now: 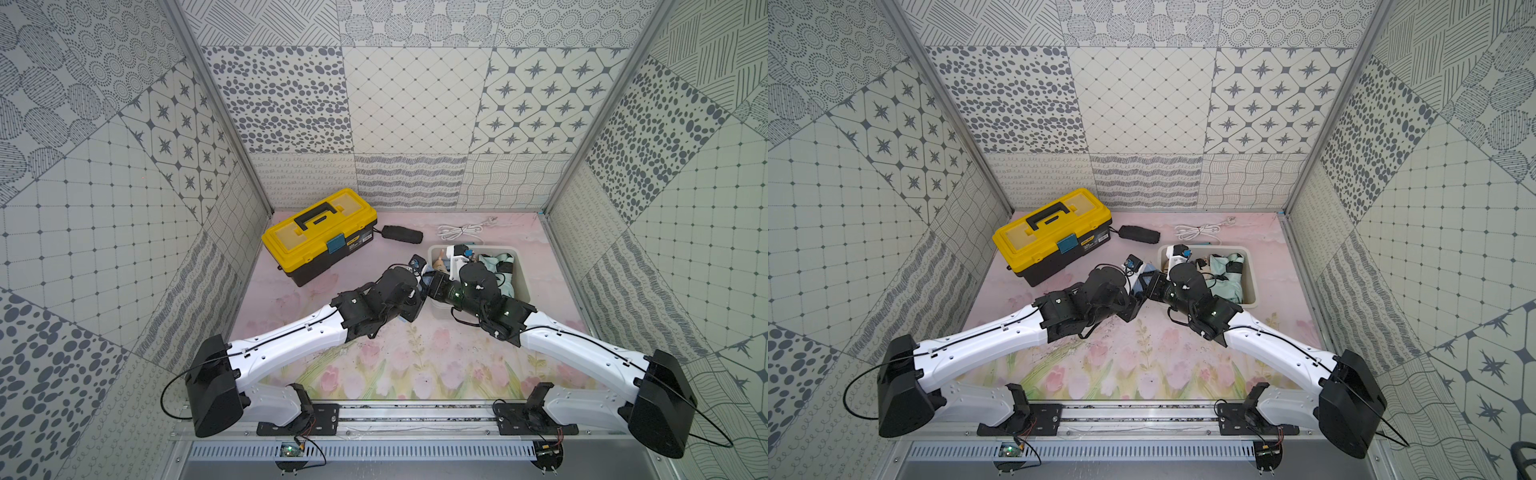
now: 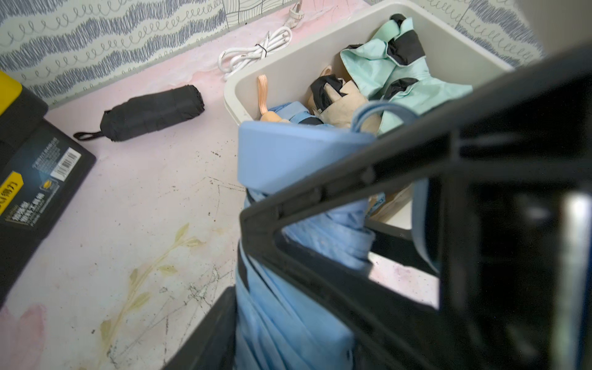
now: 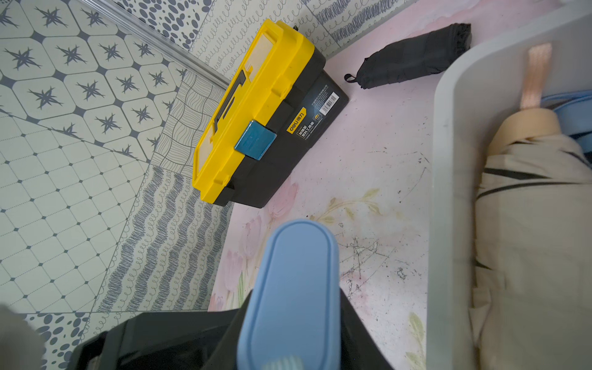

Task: Put the umbrella into the storage box
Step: Place the umbrella in the storage box.

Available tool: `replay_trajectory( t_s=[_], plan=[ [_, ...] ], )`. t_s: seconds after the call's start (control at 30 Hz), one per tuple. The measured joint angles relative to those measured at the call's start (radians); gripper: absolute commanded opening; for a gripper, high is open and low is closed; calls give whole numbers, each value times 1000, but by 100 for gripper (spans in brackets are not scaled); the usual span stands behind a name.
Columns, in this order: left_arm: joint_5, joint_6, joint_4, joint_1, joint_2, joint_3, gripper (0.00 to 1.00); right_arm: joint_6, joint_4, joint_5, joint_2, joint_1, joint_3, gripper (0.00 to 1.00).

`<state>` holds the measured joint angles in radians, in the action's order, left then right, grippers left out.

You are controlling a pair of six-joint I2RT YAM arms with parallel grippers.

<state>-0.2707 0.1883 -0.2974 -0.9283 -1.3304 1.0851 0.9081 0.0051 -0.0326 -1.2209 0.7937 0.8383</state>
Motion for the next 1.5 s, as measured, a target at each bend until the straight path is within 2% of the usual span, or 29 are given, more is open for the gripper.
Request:
replay_trajectory(
  t_s=[0.2, 0.33, 0.43, 0.57, 0.67, 0.83, 1.13, 1.5],
  plan=[
    [27, 6, 35, -3, 62, -12, 96, -20, -60, 48, 9, -73, 0, 21],
    [43, 17, 55, -6, 121, -29, 99, -79, -111, 174, 42, -168, 0, 19],
    [47, 38, 66, -6, 164, -39, 99, -142, -198, 319, 74, -286, 22, 19],
    [43, 88, 69, -2, 187, -40, 99, -252, -346, 507, 78, -449, 129, 19],
    [39, 138, 69, 10, 181, -40, 99, -344, -451, 603, 64, -552, 216, 18],
    [52, 233, 69, 33, 134, -36, 99, -465, -592, 725, -21, -651, 342, 15],
    [130, 366, 89, 65, 3, -6, 98, -663, -799, 775, -235, -710, 490, 16],
    [217, 460, 117, 116, -120, 19, 97, -787, -872, 764, -428, -722, 621, 18]
  ],
)
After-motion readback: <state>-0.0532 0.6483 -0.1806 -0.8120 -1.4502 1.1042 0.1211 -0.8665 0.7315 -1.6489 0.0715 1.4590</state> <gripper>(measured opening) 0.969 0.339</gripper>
